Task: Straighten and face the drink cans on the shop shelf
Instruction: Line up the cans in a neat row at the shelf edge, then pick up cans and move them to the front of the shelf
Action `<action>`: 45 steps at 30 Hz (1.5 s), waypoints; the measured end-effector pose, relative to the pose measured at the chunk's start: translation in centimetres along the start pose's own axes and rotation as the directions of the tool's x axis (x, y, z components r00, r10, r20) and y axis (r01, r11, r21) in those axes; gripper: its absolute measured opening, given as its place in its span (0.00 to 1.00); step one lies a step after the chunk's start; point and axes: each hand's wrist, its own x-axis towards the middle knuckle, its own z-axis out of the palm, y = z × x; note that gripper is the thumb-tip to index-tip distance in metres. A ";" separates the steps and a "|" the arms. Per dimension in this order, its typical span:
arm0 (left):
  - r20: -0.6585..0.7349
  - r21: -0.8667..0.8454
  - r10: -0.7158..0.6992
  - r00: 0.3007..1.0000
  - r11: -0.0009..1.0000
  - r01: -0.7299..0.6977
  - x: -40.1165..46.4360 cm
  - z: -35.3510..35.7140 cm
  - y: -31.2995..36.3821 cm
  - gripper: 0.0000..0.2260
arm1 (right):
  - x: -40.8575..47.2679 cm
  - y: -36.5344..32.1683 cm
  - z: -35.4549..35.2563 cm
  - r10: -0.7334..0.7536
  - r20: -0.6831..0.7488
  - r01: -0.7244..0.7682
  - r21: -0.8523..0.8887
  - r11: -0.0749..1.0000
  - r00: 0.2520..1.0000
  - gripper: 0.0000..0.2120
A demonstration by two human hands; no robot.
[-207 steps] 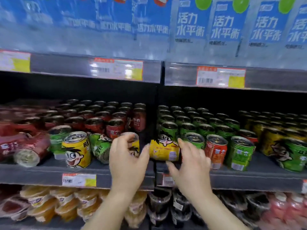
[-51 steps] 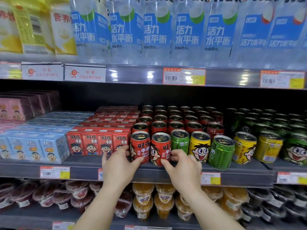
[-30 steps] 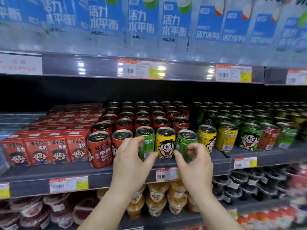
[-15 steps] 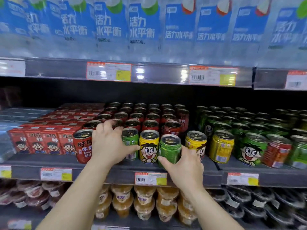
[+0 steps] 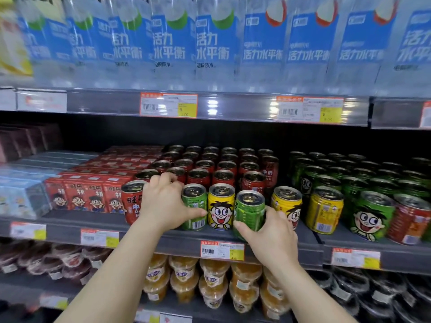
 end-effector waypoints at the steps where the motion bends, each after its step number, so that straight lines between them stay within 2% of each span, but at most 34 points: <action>1: -0.001 -0.015 0.003 1.000 1.000 -0.003 -0.1 0.1 0.0 0.40 | 0.0 -0.1 0.0 0.004 -0.001 -0.004 -0.001 1.000 1.000 0.30; 4: -0.011 -0.113 -0.001 1.000 0.994 0.000 -0.2 -0.1 -0.3 0.38 | -0.1 -0.1 0.2 0.012 -0.016 -0.012 0.041 0.999 1.000 0.31; 8: -0.106 -0.346 -0.001 0.994 0.938 -0.036 -1.2 -2.1 -0.7 0.35 | -0.3 -0.3 -1.8 0.013 -0.054 0.001 0.261 0.965 0.998 0.32; 11: -0.019 -0.624 0.058 0.998 0.779 -0.057 -3.0 -3.9 2.1 0.27 | -0.8 0.1 -4.6 0.022 -0.009 -0.017 0.371 0.928 1.000 0.33; 14: 0.039 -0.796 0.160 0.986 0.601 -0.066 -4.5 -3.4 7.6 0.23 | -1.9 3.0 -8.0 0.112 0.009 -0.103 0.462 0.881 0.994 0.30; 18: 0.094 -0.909 0.279 0.956 0.415 -0.032 -6.2 -1.7 16.9 0.28 | -4.0 9.8 -13.6 0.278 -0.081 -0.215 0.445 0.869 0.957 0.28; 21: 0.099 -0.924 0.347 0.933 0.380 -0.043 -7.6 -0.4 24.3 0.27 | -5.7 15.4 -18.5 0.371 -0.153 -0.280 0.420 0.863 0.916 0.27; 24: 0.118 -0.935 0.400 0.909 0.352 -0.034 -9.5 0.8 32.3 0.24 | -7.5 21.1 -24.2 0.396 -0.217 -0.295 0.383 0.876 0.892 0.24; 30: 0.183 -0.965 0.437 0.880 0.252 0.076 -14.3 2.7 47.1 0.32 | -9.2 32.0 -35.6 0.416 -0.279 -0.334 0.297 0.895 0.866 0.24; 33: 0.190 -0.966 0.439 0.878 0.243 0.088 -15.7 2.8 52.0 0.26 | -8.8 35.6 -39.3 0.414 -0.274 -0.345 0.268 0.900 0.868 0.23; 35: 0.182 -0.965 0.422 0.888 0.248 0.080 -16.0 2.9 53.8 0.23 | -7.7 37.0 -40.3 0.408 -0.251 -0.345 0.260 0.902 0.878 0.23; 37: 0.187 -0.958 0.401 0.897 0.276 0.076 -15.6 3.1 53.9 0.24 | -6.2 37.6 -39.7 0.391 -0.202 -0.332 0.271 0.903 0.898 0.24; 41: 0.162 -0.949 0.298 0.941 0.310 0.065 -13.9 3.1 51.4 0.26 | -2.7 36.6 -36.7 0.291 -0.121 -0.240 0.321 0.916 0.949 0.20; 45: 0.123 -0.940 0.200 0.972 0.336 0.050 -12.2 3.2 48.0 0.25 | 0.6 35.1 -32.9 0.221 -0.103 -0.171 0.356 0.919 0.970 0.25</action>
